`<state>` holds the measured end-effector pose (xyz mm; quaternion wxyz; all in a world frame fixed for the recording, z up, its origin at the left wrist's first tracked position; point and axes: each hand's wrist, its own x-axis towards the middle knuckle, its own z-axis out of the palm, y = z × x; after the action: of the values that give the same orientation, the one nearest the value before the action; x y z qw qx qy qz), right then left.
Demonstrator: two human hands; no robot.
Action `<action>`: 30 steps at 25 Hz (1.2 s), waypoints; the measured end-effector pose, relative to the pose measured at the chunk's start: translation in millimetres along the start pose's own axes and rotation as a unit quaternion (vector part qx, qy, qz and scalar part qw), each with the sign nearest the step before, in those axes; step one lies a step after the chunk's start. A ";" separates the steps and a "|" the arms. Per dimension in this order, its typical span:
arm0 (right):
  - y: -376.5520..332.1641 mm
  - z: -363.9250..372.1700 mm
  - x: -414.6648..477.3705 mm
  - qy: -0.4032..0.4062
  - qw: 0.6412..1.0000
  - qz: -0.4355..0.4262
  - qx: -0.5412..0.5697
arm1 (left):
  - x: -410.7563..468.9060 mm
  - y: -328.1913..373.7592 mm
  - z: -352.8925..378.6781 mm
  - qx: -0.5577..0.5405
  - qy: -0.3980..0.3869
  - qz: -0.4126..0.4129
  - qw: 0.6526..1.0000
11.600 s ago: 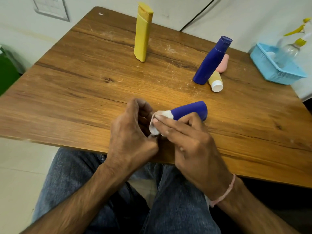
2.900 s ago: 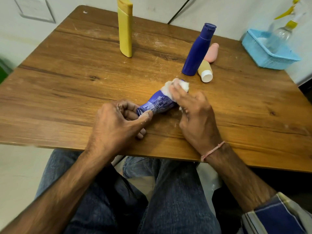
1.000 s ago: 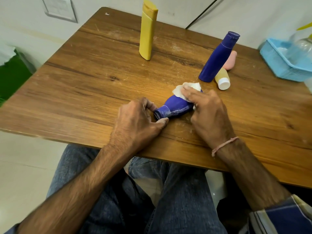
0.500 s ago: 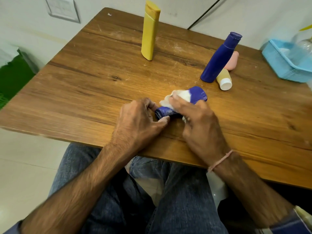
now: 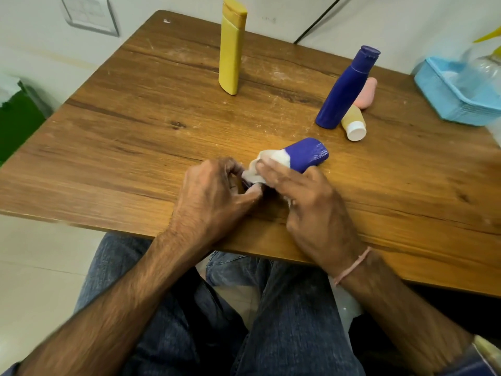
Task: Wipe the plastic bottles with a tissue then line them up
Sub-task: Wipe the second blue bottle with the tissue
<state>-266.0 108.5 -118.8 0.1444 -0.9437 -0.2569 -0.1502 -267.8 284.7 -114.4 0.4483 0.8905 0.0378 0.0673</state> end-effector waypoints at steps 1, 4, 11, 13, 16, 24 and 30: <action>17.1 -3.4 7.5 0.011 0.999 0.040 -0.011 | 0.5 0.0 -0.1 0.001 -0.001 -0.005 1.000; 58.0 -13.8 25.6 0.033 0.985 0.167 -0.036 | 0.7 1.1 0.8 0.000 -0.001 -0.011 1.000; 11.5 1.5 -1.3 0.012 0.999 0.042 -0.015 | 1.4 1.5 1.1 -0.003 0.001 -0.006 1.000; 41.5 -4.5 14.3 0.029 0.993 0.110 -0.032 | 0.9 1.6 0.7 0.000 -0.007 -0.012 1.000; 46.1 -6.2 22.4 0.051 0.981 0.183 -0.045 | -0.2 1.9 0.7 -0.002 -0.009 -0.013 1.000; 6.3 6.8 6.2 0.038 0.997 0.054 0.026 | -4.2 1.7 2.6 0.031 0.004 -0.001 1.000; -11.3 6.3 8.7 0.045 0.993 0.075 0.084 | -0.2 5.8 9.3 0.095 0.009 0.065 0.993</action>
<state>-263.5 123.9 -119.2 0.2457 -0.9371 -0.1899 -0.1592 -266.5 273.8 -115.2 0.3563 0.9289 -0.0101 0.1005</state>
